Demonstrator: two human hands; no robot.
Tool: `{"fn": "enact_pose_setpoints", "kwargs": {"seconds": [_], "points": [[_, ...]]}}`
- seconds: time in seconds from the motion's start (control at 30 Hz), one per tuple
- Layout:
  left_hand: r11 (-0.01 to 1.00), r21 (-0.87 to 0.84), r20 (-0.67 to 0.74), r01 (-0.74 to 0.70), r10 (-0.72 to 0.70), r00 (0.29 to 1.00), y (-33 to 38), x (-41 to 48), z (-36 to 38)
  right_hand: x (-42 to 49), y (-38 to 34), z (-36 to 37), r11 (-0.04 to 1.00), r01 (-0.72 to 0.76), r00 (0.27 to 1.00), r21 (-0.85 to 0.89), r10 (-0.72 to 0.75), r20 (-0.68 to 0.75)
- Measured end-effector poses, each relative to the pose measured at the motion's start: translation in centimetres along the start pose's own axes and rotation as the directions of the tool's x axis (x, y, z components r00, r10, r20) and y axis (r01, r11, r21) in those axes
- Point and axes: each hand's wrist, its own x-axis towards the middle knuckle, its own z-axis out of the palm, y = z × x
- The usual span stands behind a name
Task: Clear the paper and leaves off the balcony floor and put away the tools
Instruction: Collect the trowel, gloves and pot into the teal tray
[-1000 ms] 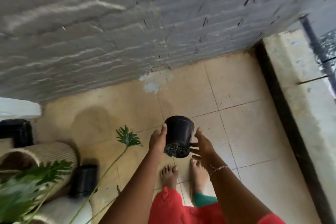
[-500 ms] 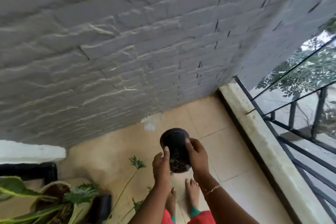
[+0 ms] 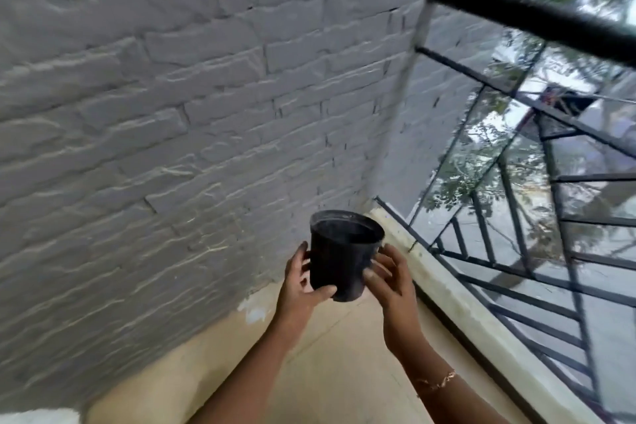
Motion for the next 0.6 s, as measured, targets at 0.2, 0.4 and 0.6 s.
{"fn": "enact_pose_setpoints", "kwargs": {"seconds": [0.2, 0.4, 0.6], "points": [[0.999, -0.011, 0.276, -0.043, 0.045, 0.960, 2.6, -2.6, 4.2, -3.0, -4.0, -7.3, 0.994, -0.079, 0.983, 0.071, 0.089, -0.157], [0.980, -0.081, 0.416, 0.182, -0.133, 0.900, 2.8, -7.6, 14.5, -10.3, -5.0, -18.1, 0.994, -0.028, 0.951, 0.102, 0.058, -0.303], [0.969, 0.035, 0.598, 0.243, -0.215, 0.772, 0.4, -18.2, 29.0, -22.4, -5.4, -33.0, 0.994, 0.030, 0.850, 0.103, 0.028, -0.525]]}}
